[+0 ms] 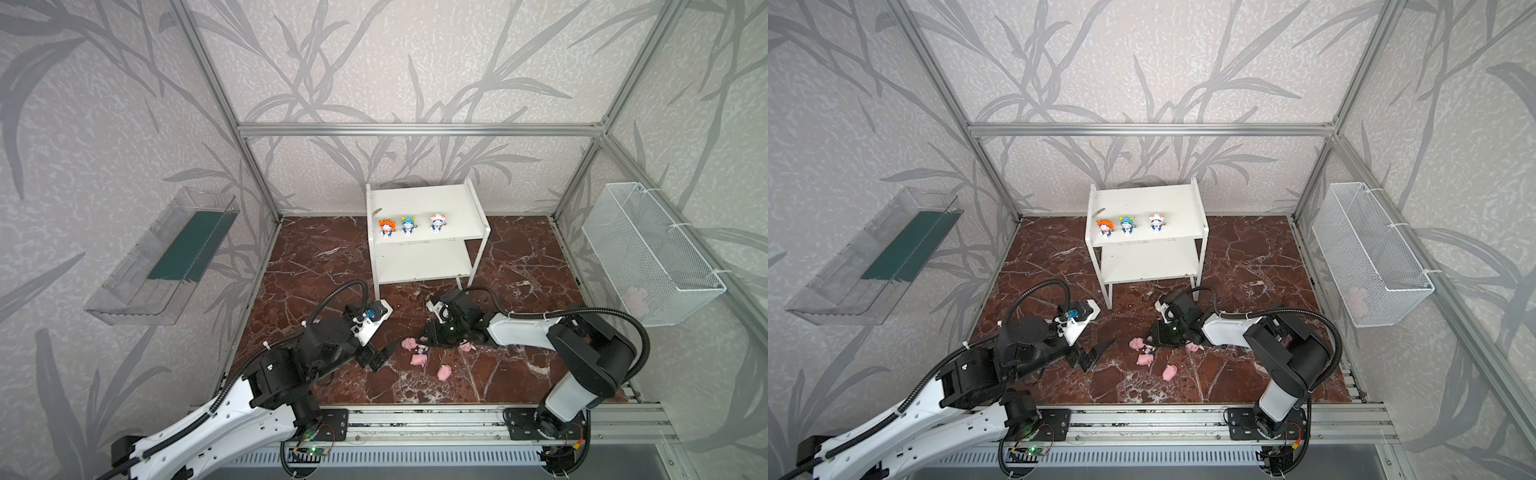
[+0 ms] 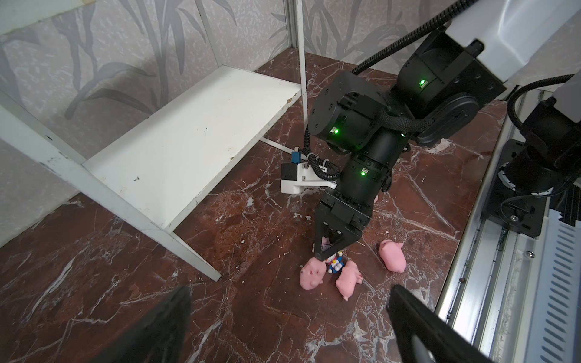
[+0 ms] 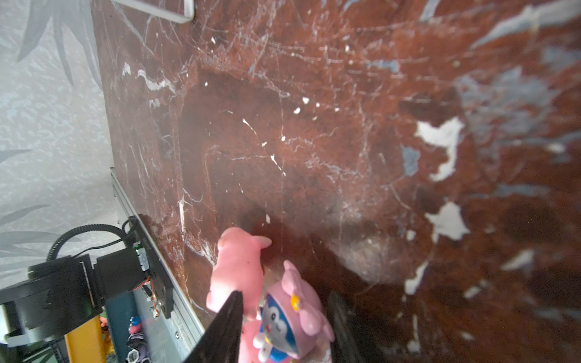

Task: Place and organize the plastic toys onto the shelf
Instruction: 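Close the right gripper on the pink-hooded figure between the pigs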

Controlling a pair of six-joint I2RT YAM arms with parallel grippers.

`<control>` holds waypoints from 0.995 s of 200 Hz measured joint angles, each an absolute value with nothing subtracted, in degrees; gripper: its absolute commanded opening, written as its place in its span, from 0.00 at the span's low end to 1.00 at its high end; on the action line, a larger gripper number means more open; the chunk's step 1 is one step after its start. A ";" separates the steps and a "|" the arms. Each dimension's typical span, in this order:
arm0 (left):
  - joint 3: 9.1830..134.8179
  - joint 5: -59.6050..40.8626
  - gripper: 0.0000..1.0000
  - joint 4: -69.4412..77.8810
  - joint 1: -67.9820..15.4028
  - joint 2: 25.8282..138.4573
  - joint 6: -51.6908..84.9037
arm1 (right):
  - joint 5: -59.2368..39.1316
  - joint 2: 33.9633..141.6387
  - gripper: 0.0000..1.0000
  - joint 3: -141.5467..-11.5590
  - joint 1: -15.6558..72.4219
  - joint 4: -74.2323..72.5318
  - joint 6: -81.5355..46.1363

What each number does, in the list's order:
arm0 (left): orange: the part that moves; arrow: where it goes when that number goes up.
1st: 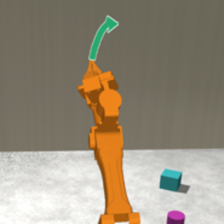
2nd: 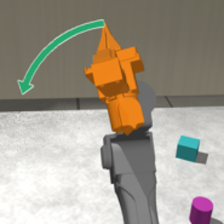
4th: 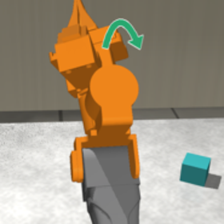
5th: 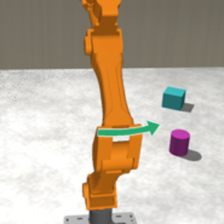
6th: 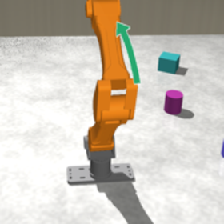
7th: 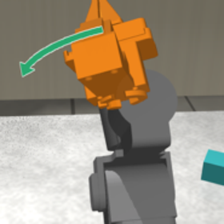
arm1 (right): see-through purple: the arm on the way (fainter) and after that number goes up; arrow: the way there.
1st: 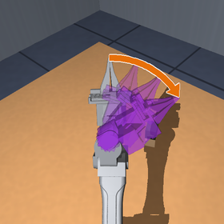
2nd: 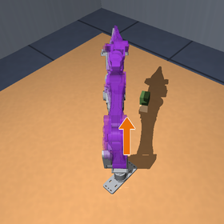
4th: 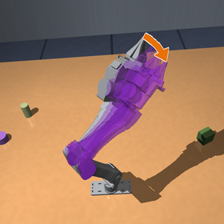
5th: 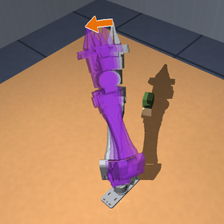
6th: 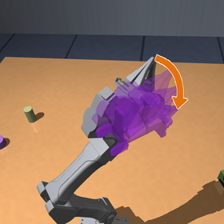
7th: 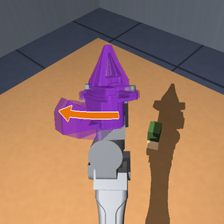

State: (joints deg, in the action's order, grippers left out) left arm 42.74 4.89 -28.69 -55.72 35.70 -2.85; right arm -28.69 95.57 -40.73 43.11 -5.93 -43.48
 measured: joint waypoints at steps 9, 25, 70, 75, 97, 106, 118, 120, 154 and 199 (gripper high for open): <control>42.74 4.89 0.99 -28.69 -55.72 35.70 -2.85 | -28.08 95.59 0.41 -41.25 43.40 -4.84 -42.98; 42.74 4.89 0.99 -28.69 -55.70 35.70 -2.85 | -27.33 95.61 0.38 -41.56 43.72 -3.99 -42.33; 42.74 4.86 0.99 -28.69 -55.64 35.70 -2.87 | -26.85 95.85 0.28 -41.78 43.90 -3.53 -42.09; 42.74 4.86 0.99 -28.69 -55.64 35.70 -2.87 | -26.85 95.88 0.27 -41.78 43.92 -3.55 -41.93; 42.74 4.86 0.99 -28.67 -55.61 35.70 -2.87 | -26.85 95.88 0.24 -41.82 43.92 -3.53 -41.93; 42.74 4.86 0.99 -28.67 -55.57 35.70 -2.87 | -26.85 95.88 0.23 -41.82 43.92 -3.51 -41.91; 42.74 4.84 0.99 -28.67 -55.51 35.73 -2.87 | -26.85 95.88 0.21 -41.82 43.92 -3.51 -41.82; 42.74 4.84 0.99 -28.67 -55.48 35.73 -2.87 | -26.83 95.85 0.21 -41.82 43.92 -3.51 -41.78; 42.74 4.78 0.99 -28.62 -55.20 35.92 -2.87 | -26.00 94.67 0.19 -41.19 43.92 -3.42 -40.16; 42.74 4.40 0.99 -28.29 -54.98 36.42 -2.85 | -22.87 84.23 0.19 -39.72 44.47 -0.25 -33.47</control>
State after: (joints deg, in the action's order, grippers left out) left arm 42.74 4.40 -28.29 -54.98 36.42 -2.85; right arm -22.87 84.23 -39.72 44.47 -0.25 -33.47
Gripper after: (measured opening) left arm 0.992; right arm 0.299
